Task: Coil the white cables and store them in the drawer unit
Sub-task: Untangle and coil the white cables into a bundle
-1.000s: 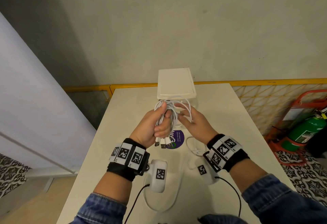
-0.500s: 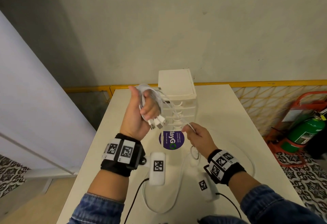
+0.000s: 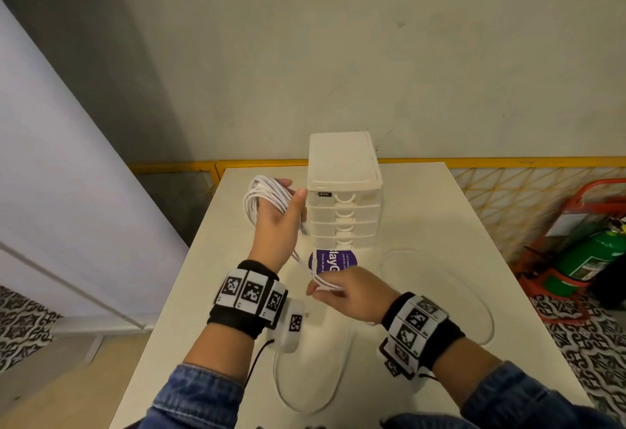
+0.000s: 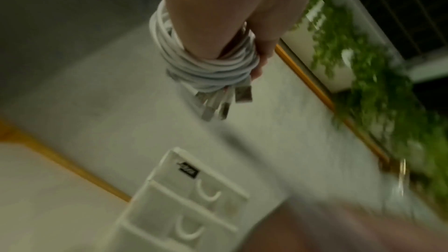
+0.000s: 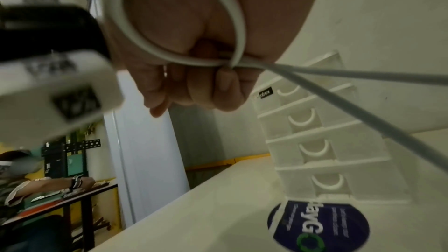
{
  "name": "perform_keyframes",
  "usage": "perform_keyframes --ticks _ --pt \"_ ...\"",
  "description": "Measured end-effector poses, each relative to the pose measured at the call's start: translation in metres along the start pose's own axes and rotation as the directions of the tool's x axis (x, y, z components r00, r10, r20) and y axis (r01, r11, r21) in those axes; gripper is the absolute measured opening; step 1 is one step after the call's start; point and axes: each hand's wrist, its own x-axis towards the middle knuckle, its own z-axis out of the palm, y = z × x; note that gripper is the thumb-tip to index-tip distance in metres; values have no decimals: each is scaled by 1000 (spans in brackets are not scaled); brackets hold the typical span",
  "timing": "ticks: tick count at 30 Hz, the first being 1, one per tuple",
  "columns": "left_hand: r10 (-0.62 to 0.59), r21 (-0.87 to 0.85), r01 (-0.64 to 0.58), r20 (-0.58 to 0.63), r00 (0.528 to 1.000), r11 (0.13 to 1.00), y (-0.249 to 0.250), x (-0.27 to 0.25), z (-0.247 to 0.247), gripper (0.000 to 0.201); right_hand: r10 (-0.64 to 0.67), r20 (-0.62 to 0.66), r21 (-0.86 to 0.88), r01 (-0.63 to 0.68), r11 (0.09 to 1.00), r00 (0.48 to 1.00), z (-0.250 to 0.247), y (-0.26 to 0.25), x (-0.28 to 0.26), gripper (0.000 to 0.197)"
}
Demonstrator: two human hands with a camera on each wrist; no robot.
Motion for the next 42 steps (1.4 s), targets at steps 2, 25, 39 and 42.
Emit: perform_keyframes --ticks 2,25,39,42 --pt "16 207 -44 136 991 977 -12 -3 -2 19 -36 -76 42 39 998 996 -11 -5 0 17" --pt "-211 259 181 91 973 949 18 2 -27 24 267 -490 -148 -381 913 830 -78 74 -23 16" --pt "-330 253 255 319 889 933 29 -11 1 23 -35 -361 -165 -27 986 932 -57 10 8 57" --pt "-331 163 291 345 878 943 37 -10 -2 19 62 -382 71 -38 997 922 -49 7 8 23"
